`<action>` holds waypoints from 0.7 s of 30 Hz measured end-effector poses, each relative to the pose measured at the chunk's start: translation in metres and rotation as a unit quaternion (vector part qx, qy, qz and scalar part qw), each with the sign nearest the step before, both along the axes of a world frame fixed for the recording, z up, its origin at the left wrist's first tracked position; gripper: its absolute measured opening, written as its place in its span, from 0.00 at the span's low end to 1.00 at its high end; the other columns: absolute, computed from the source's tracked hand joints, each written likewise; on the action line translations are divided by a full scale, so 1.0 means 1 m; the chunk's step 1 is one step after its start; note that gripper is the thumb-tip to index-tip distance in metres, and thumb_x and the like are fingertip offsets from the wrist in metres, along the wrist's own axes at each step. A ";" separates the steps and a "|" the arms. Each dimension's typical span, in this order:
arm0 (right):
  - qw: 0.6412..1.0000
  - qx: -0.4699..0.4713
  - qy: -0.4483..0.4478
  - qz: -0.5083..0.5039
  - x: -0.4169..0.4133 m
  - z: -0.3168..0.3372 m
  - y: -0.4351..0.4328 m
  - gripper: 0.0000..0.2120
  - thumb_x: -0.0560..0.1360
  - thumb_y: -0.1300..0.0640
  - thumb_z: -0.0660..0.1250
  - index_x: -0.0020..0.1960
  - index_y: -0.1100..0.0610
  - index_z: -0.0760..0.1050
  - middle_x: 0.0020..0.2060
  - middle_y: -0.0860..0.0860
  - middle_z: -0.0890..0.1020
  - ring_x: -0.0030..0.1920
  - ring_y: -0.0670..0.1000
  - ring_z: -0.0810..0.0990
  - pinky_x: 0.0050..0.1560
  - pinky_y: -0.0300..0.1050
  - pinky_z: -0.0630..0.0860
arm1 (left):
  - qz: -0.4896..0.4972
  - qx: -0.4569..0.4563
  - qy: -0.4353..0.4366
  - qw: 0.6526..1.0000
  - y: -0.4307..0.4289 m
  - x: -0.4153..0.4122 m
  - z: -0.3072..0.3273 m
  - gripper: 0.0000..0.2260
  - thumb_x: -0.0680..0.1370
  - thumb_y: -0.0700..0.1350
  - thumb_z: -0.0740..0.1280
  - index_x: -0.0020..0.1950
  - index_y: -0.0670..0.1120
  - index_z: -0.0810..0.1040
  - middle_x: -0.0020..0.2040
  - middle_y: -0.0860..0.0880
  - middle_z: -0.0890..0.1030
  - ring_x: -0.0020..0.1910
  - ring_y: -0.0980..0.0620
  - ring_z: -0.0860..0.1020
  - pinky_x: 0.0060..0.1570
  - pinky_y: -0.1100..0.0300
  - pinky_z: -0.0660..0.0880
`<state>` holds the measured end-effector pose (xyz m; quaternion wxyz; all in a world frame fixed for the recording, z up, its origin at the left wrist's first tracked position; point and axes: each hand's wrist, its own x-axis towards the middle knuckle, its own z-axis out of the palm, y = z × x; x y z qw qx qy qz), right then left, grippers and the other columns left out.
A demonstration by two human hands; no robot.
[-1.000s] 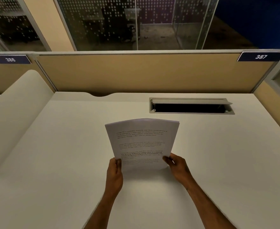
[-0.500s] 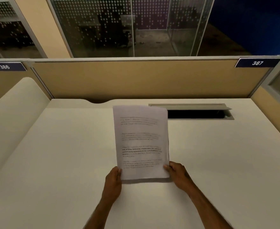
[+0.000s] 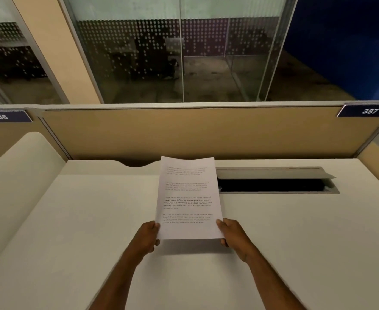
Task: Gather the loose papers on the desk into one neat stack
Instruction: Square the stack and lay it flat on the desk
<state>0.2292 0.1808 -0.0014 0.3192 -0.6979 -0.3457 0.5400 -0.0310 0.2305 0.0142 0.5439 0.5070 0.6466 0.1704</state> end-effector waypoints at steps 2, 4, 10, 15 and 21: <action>1.000 -0.017 -0.011 -0.010 -0.003 -0.008 0.017 0.16 0.84 0.52 0.55 0.59 0.59 0.78 0.38 0.50 0.80 0.29 0.47 0.71 0.31 0.39 0.71 | 0.004 -0.013 0.003 1.000 0.020 0.001 -0.008 0.17 0.87 0.43 0.52 0.61 0.33 0.76 0.41 0.43 0.73 0.31 0.52 0.68 0.28 0.63 0.61; 0.999 -0.026 -0.019 -0.018 -0.006 -0.019 0.030 0.16 0.84 0.52 0.55 0.59 0.59 0.78 0.36 0.49 0.79 0.27 0.46 0.71 0.28 0.38 0.70 | 0.006 -0.020 0.009 1.000 0.036 0.003 -0.020 0.17 0.86 0.43 0.52 0.59 0.32 0.75 0.39 0.44 0.71 0.30 0.52 0.66 0.28 0.62 0.61; 0.994 -0.043 -0.068 -0.068 -0.012 -0.042 0.055 0.16 0.83 0.52 0.57 0.56 0.64 0.77 0.44 0.56 0.82 0.28 0.48 0.75 0.27 0.38 0.72 | 0.006 -0.002 0.072 0.997 0.066 0.009 -0.049 0.15 0.86 0.43 0.53 0.54 0.35 0.75 0.40 0.40 0.76 0.34 0.45 0.74 0.34 0.56 0.71; 0.987 0.013 -0.135 -0.089 -0.016 -0.048 0.056 0.11 0.82 0.57 0.61 0.54 0.62 0.80 0.48 0.55 0.85 0.35 0.51 0.83 0.36 0.39 0.79 | 0.012 0.061 0.163 0.985 0.071 0.010 -0.061 0.16 0.86 0.44 0.55 0.59 0.34 0.76 0.59 0.34 0.81 0.57 0.33 0.80 0.54 0.47 0.78; 0.979 0.031 -0.162 -0.124 -0.030 -0.057 0.052 0.11 0.81 0.61 0.63 0.54 0.65 0.83 0.49 0.56 0.86 0.44 0.55 0.86 0.32 0.28 0.74 | 0.067 0.126 0.158 0.977 0.060 0.006 -0.065 0.13 0.84 0.40 0.59 0.63 0.44 0.80 0.50 0.40 0.85 0.45 0.38 0.84 0.50 0.48 0.81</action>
